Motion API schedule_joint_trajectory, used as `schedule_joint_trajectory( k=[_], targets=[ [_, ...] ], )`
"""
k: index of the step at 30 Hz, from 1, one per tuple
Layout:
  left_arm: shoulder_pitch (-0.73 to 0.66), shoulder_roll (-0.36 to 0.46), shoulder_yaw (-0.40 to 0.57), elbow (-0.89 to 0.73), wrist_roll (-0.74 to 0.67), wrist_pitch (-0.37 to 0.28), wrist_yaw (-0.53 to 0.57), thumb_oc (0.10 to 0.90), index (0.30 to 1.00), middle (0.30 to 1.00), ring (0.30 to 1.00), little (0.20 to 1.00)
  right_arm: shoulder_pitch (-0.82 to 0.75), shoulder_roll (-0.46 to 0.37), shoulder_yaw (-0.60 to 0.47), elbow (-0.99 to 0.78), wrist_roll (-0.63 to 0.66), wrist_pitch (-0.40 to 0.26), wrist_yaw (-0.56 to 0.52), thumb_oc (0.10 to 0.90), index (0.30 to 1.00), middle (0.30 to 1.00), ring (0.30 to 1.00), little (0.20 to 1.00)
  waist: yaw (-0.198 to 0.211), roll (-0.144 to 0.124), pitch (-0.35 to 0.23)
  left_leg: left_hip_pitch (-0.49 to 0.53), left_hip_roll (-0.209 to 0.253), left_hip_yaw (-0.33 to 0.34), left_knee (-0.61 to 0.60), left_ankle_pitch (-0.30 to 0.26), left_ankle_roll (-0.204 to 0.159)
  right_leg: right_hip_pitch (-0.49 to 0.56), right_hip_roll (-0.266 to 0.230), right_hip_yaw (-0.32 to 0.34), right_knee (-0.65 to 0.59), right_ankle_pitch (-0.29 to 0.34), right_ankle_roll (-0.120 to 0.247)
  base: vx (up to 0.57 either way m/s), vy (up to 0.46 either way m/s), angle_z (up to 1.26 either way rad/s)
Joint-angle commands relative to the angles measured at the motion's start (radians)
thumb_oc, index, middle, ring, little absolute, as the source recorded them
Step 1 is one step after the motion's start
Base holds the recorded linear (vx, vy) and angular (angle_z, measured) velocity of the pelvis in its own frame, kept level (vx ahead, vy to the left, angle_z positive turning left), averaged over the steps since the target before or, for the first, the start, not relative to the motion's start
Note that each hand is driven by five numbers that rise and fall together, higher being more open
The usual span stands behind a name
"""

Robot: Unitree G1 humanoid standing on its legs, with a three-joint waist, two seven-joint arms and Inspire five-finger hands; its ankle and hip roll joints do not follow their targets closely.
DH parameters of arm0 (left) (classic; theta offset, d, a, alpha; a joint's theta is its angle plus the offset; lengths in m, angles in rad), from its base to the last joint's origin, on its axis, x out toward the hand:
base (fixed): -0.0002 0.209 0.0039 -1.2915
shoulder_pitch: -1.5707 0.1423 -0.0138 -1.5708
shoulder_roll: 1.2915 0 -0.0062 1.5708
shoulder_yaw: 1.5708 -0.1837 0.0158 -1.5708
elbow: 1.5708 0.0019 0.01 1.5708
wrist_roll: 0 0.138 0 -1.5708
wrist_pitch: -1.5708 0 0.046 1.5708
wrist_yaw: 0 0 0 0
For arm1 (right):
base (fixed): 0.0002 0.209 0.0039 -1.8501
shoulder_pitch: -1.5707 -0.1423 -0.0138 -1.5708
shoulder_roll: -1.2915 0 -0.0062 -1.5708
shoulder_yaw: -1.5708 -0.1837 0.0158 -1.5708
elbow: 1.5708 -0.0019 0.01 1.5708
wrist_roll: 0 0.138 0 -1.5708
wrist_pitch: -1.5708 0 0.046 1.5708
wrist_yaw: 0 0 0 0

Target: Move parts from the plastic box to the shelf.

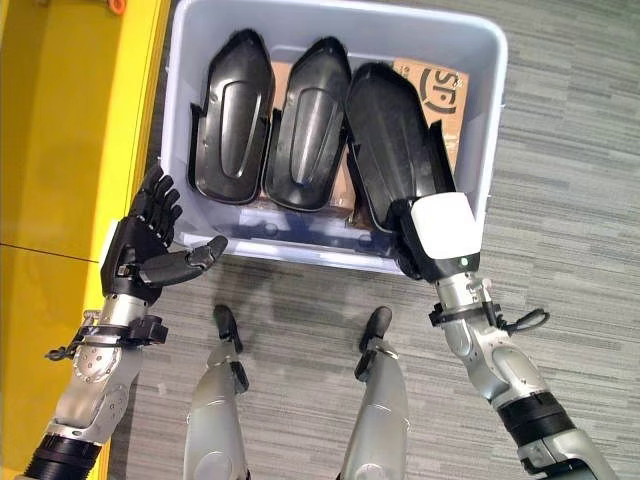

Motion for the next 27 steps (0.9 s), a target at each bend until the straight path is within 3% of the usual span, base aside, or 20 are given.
schedule_joint_trajectory(
  k=[1, 7, 9, 12, 19, 24, 27],
  targets=[
    [-0.057, 0.025, 0.028, -0.103, -0.017, -0.062, -0.058, 0.900, 1.000, 1.000, 1.000, 1.000, -0.176, -0.027, -0.086, -0.049, 0.004, -0.027, -0.142, 0.400, 0.300, 0.300, 0.300, 0.300, -0.004, 0.000, 0.016, 0.056, -0.013, 0.056, -0.040, -0.037, 0.006, 0.072, 0.063, -0.032, 0.069, -0.135, 0.028, 0.02, 0.083, -0.10],
    [-0.044, 0.050, 0.035, -0.111, -0.049, -0.048, -0.113, 0.900, 1.000, 1.000, 1.000, 1.000, -0.165, -0.084, -0.123, -0.063, 0.032, 0.000, -0.159, 0.400, 0.300, 0.300, 0.300, 0.300, 0.000, -0.001, 0.016, 0.160, -0.010, 0.062, -0.004, -0.064, 0.015, 0.191, 0.062, -0.039, 0.067, -0.152, 0.023, 0.04, 0.081, 0.01],
    [-0.046, 0.054, 0.035, -0.117, -0.053, -0.041, -0.129, 0.900, 1.000, 1.000, 1.000, 1.000, -0.167, -0.084, -0.177, -0.043, 0.144, -0.015, -0.210, 0.400, 0.300, 0.300, 0.300, 0.300, 0.007, -0.003, 0.016, 0.221, -0.020, 0.052, -0.003, -0.071, 0.024, 0.273, 0.067, -0.041, 0.038, -0.148, 0.022, 0.05, 0.079, 0.05],
    [-0.046, 0.048, 0.038, -0.126, -0.055, -0.034, -0.129, 0.900, 1.000, 1.000, 1.000, 1.000, -0.171, -0.071, -0.211, -0.047, 0.211, -0.026, -0.245, 0.400, 0.300, 0.300, 0.300, 0.300, 0.013, -0.002, 0.016, 0.249, -0.019, 0.060, -0.018, -0.052, 0.034, 0.312, 0.078, -0.053, 0.006, -0.126, 0.010, -0.05, 0.047, 0.02],
    [-0.020, 0.010, 0.027, -0.131, -0.046, 0.018, -0.145, 0.900, 1.000, 1.000, 1.000, 1.000, -0.162, 0.073, -0.308, -0.116, 0.362, -0.121, -0.308, 0.400, 0.300, 0.300, 0.300, 0.300, 0.015, -0.001, -0.052, 0.362, -0.024, 0.073, -0.062, -0.051, 0.034, 0.462, 0.076, -0.063, -0.101, -0.110, 0.007, 0.05, 0.105, 0.03],
    [0.042, -0.014, 0.000, -0.104, -0.043, 0.081, -0.214, 0.900, 1.000, 1.000, 1.000, 1.000, -0.088, 0.175, -0.300, -0.221, 0.365, -0.190, -0.192, 0.400, 0.300, 0.300, 0.300, 0.300, 0.009, 0.005, -0.136, 0.429, -0.048, 0.081, -0.078, -0.067, 0.044, 0.556, 0.055, -0.063, -0.198, -0.070, 0.019, 0.11, 0.168, -0.02],
    [0.093, -0.019, -0.019, -0.096, -0.058, 0.111, -0.289, 0.900, 1.000, 1.000, 1.000, 1.000, 0.000, 0.204, -0.283, -0.293, 0.333, -0.205, -0.155, 0.400, 0.300, 0.300, 0.300, 0.300, 0.003, 0.011, -0.178, 0.455, -0.075, 0.054, -0.081, -0.088, 0.066, 0.590, 0.040, -0.021, -0.220, -0.054, 0.035, 0.18, 0.141, 0.05]
  ],
)
